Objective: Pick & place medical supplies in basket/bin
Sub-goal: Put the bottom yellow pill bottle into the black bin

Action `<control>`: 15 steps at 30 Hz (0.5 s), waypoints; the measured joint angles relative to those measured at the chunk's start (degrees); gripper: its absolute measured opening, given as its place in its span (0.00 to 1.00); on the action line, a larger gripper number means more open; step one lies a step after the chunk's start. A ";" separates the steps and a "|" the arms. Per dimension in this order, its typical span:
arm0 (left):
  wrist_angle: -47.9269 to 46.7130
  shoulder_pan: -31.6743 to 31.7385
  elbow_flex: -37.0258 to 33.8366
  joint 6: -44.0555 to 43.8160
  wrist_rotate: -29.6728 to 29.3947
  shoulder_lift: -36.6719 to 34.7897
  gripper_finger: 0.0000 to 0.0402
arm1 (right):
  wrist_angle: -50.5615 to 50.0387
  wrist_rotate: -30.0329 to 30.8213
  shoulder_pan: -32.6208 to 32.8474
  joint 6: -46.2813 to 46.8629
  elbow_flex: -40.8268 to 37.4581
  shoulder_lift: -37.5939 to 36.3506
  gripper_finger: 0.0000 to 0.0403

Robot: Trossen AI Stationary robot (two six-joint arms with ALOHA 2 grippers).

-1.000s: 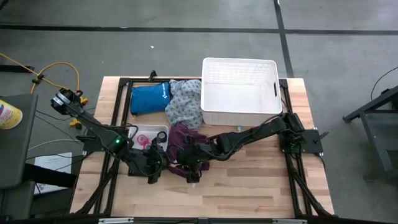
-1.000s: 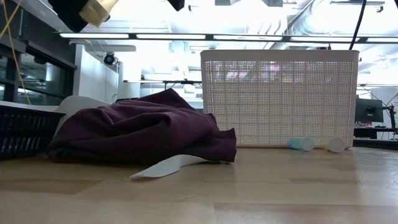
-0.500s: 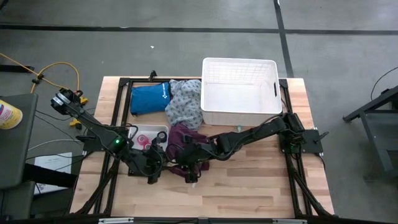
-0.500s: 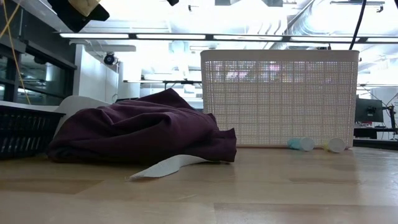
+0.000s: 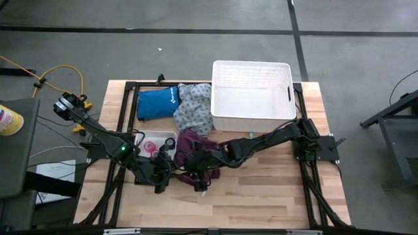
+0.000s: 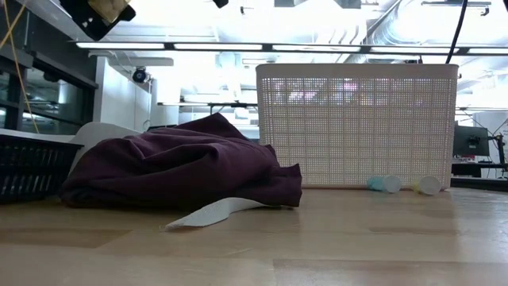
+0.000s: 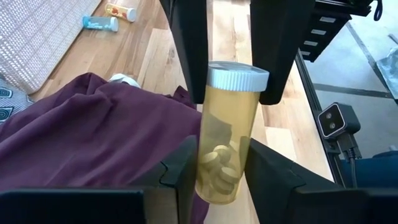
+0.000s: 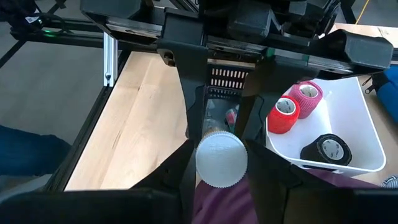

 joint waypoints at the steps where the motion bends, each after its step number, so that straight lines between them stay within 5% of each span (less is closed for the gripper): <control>1: 0.00 0.00 0.00 0.07 0.02 -0.02 0.28 | 0.00 0.00 0.00 0.00 0.00 0.00 0.27; 15: 0.00 0.00 0.00 0.14 0.00 -0.01 0.24 | 0.00 -0.20 0.00 0.02 0.00 0.00 0.27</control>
